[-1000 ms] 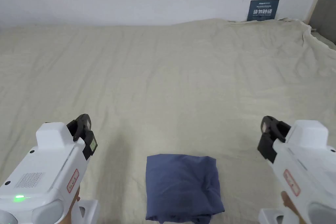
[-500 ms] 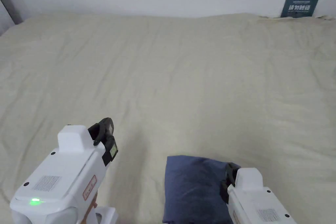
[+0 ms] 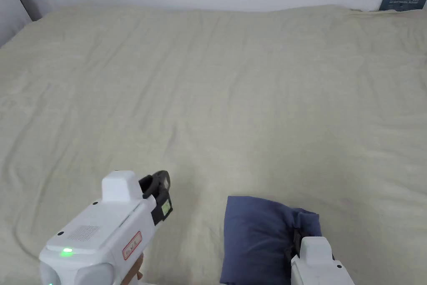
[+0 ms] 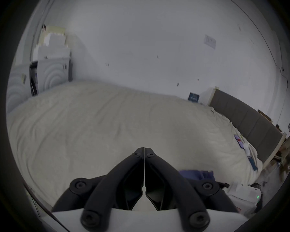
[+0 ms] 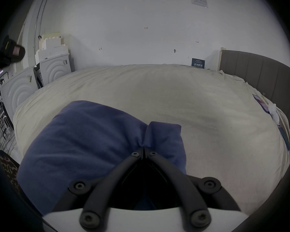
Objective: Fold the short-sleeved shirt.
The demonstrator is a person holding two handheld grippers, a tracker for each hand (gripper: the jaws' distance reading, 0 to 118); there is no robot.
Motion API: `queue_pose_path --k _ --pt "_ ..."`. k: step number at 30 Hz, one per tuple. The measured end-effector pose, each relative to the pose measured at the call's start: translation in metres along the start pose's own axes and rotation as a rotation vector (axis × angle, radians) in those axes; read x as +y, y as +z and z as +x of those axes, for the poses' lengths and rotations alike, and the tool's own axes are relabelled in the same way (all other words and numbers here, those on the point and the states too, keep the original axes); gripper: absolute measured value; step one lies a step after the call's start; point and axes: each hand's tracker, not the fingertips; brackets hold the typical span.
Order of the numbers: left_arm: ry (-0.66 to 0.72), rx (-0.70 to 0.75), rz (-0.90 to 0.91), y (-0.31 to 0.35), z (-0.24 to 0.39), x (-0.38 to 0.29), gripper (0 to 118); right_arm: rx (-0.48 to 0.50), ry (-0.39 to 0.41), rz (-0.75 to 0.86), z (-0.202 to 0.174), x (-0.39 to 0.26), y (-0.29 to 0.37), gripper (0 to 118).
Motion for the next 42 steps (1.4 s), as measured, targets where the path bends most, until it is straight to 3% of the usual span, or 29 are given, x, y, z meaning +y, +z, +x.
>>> queue_pose_path --k 2,4,5,6,7,9,16,20,24,27,34,37,42 --pt "0.033 -0.022 -0.109 -0.016 0.003 -0.008 6 0.008 -0.008 0.006 0.001 -0.001 0.001 0" --pt "0.066 -0.068 -0.232 -0.033 0.005 -0.016 21 0.014 -0.005 0.009 -0.002 0.006 0.007 0" --pt "0.092 -0.081 -0.291 -0.043 0.007 -0.02 35 0.019 -0.009 0.009 -0.002 0.006 0.008 0" --pt "0.107 -0.086 -0.343 -0.052 0.01 -0.025 62 0.023 -0.016 0.011 -0.002 0.006 0.009 0" --pt "0.133 -0.093 -0.377 -0.061 0.012 -0.03 80 0.028 -0.02 0.011 -0.001 0.007 0.009 0" --pt "0.148 -0.125 -0.424 -0.075 0.016 -0.04 103 0.033 -0.022 0.008 -0.002 0.013 0.014 0" --pt "0.192 -0.23 -0.586 -0.114 0.035 -0.059 98 0.047 -0.026 0.003 0.005 0.011 0.011 0" --pt "0.166 -0.251 -0.666 -0.128 0.04 -0.07 48 0.05 -0.023 0.002 0.006 0.013 0.012 0" --pt "0.2 -0.239 -0.682 -0.134 0.032 -0.073 33 0.059 -0.03 -0.001 0.008 0.014 0.012 0" --pt "0.124 -0.251 -0.678 -0.139 0.033 -0.08 29 0.072 -0.039 -0.011 0.009 0.016 0.013 0" --pt "0.131 -0.283 -0.66 -0.128 0.033 -0.072 17 0.115 -0.073 -0.041 0.025 0.033 0.019 0" --pt "0.154 -0.311 -0.633 -0.118 0.032 -0.057 15 0.139 -0.086 0.068 0.035 0.054 0.038 0" --pt "0.079 -0.316 -0.581 -0.104 0.02 -0.016 14 0.134 -0.031 0.217 0.048 0.105 0.068 0"
